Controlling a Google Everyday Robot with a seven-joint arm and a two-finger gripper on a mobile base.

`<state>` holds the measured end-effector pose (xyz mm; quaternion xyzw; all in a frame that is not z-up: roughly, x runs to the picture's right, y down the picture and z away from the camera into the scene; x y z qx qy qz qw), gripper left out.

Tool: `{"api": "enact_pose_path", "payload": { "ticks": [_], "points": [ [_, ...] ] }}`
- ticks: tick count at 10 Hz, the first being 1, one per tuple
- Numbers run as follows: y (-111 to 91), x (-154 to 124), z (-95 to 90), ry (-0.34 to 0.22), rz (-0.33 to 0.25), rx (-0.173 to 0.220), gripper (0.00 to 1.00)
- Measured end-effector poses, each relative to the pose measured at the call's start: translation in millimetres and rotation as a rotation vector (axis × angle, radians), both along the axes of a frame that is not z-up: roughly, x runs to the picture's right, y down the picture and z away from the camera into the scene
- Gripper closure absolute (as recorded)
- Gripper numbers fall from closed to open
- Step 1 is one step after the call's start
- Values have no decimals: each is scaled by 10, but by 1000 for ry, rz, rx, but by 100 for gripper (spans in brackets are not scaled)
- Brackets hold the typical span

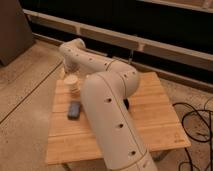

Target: Pick up the ceramic cup

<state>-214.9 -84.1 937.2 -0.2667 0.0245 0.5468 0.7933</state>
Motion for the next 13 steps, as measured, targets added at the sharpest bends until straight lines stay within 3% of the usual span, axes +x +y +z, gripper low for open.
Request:
{"api": "enact_pose_path", "payload": {
  "ticks": [4, 8, 9, 10, 11, 13],
  "points": [
    [19, 137, 152, 42, 14, -38, 35],
    [174, 247, 299, 77, 36, -120, 35],
    [246, 221, 330, 69, 39, -150, 40],
    [330, 107, 349, 17, 40, -188, 53],
    [342, 29, 357, -20, 41, -199, 63],
    [246, -59, 361, -87, 52, -185, 86]
  ]
}}
